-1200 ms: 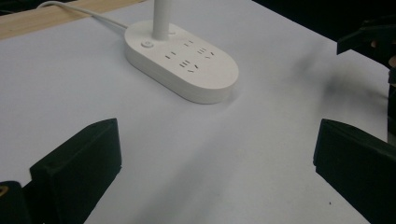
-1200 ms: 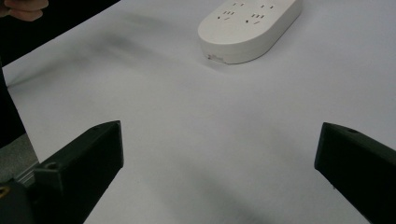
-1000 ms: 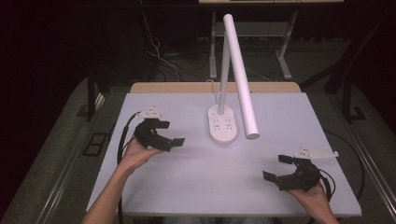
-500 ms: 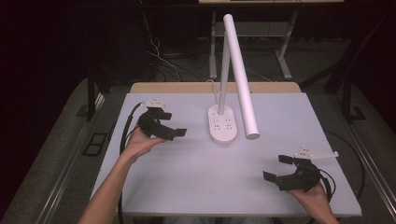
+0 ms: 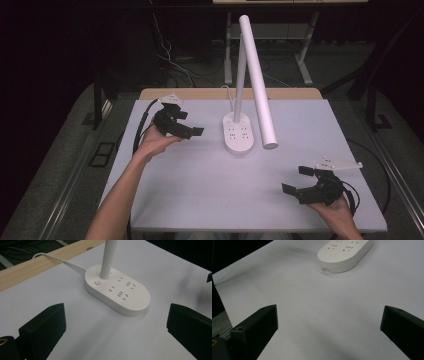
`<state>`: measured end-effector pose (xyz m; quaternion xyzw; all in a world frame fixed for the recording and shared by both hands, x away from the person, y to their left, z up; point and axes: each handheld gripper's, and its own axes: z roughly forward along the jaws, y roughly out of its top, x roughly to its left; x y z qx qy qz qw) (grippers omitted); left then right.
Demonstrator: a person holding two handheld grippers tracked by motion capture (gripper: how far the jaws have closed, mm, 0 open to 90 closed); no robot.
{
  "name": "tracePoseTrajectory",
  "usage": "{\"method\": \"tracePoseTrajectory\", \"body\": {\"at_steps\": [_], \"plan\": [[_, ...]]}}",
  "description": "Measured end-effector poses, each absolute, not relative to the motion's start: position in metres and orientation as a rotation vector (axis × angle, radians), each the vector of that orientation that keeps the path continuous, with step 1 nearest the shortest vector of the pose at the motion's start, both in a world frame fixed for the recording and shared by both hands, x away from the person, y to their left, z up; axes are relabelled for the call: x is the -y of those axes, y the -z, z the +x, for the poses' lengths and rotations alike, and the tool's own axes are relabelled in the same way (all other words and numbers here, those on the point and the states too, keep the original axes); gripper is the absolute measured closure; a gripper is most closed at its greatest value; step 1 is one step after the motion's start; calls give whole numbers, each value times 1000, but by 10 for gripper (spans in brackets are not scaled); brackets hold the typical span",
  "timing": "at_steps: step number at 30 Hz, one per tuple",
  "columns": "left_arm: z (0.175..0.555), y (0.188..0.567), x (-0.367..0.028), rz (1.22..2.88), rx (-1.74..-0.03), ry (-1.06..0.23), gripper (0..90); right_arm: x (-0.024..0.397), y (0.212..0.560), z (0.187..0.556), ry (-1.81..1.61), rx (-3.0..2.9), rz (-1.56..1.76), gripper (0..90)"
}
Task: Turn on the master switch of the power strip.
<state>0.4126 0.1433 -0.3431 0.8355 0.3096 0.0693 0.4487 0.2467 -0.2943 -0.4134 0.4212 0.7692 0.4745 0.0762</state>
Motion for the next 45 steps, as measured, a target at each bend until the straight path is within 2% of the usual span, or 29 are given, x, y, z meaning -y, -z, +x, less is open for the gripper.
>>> {"method": "tracePoseTrajectory", "body": {"at_steps": [22, 34, 45], "plan": [[451, 330, -118, 2097, -784, -198, 35, 296, 415, 246, -1424, -2303, 1274, 7], [470, 338, -111, 2077, -831, -201, 53, 298, 415, 246, -1428, -2296, 1271, 7], [482, 352, -107, 2027, -900, -172, 109, 297, 416, 246, -1421, -2306, 1272, 6]]}}
